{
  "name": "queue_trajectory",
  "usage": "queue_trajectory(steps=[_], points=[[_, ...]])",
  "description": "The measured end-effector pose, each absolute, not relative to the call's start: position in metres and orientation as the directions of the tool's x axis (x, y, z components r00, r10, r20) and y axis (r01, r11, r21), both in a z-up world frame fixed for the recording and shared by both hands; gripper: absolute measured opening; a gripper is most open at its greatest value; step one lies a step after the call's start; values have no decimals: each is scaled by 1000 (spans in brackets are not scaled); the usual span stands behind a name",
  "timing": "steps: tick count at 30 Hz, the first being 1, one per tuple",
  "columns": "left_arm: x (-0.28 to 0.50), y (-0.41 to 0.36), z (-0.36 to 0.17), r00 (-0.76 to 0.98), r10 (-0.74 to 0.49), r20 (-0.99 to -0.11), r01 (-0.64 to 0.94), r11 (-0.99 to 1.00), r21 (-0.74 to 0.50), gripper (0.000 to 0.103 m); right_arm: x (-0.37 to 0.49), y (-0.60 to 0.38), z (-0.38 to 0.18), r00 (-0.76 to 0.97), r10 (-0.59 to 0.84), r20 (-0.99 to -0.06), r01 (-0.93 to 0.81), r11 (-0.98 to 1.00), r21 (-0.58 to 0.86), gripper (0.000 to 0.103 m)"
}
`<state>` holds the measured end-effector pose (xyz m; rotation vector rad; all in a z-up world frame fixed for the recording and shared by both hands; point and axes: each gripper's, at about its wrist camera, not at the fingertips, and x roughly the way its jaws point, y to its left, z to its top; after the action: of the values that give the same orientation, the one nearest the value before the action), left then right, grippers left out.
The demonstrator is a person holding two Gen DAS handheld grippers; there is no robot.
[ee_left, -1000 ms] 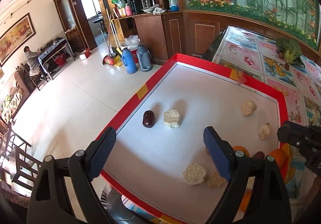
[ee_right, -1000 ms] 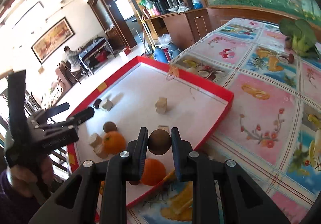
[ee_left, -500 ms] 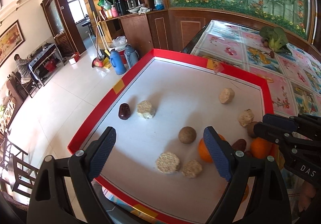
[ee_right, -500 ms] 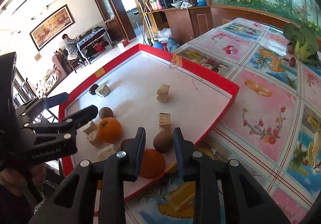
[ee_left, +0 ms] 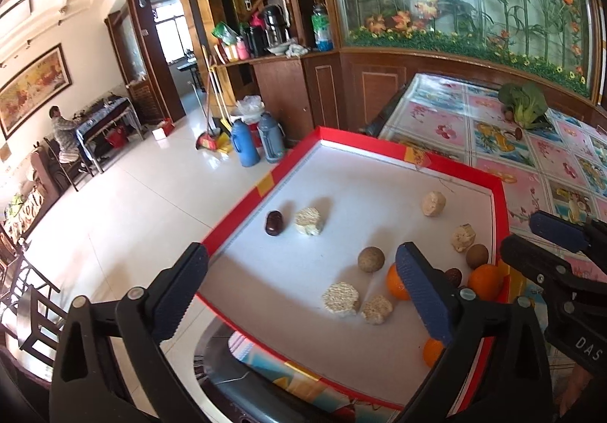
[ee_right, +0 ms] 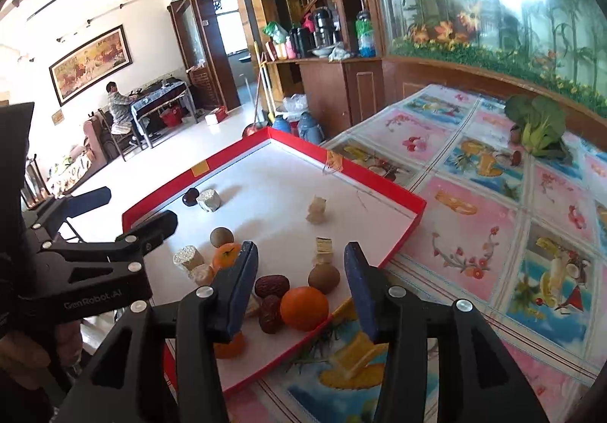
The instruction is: Organize fruits
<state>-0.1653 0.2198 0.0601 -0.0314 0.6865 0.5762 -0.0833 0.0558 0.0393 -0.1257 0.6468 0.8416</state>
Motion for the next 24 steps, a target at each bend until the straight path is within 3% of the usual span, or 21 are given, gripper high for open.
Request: queue_trajectory(steps=[5, 24], points=[[-180, 213, 75, 644, 515, -566, -524, 836, 164, 103, -103, 39, 45, 538, 656, -530, -698, 699, 156, 64], [-228, 180, 91, 719, 484, -498, -473, 867, 159, 103, -127, 4, 36, 598, 664, -449, -625, 737, 257, 69]])
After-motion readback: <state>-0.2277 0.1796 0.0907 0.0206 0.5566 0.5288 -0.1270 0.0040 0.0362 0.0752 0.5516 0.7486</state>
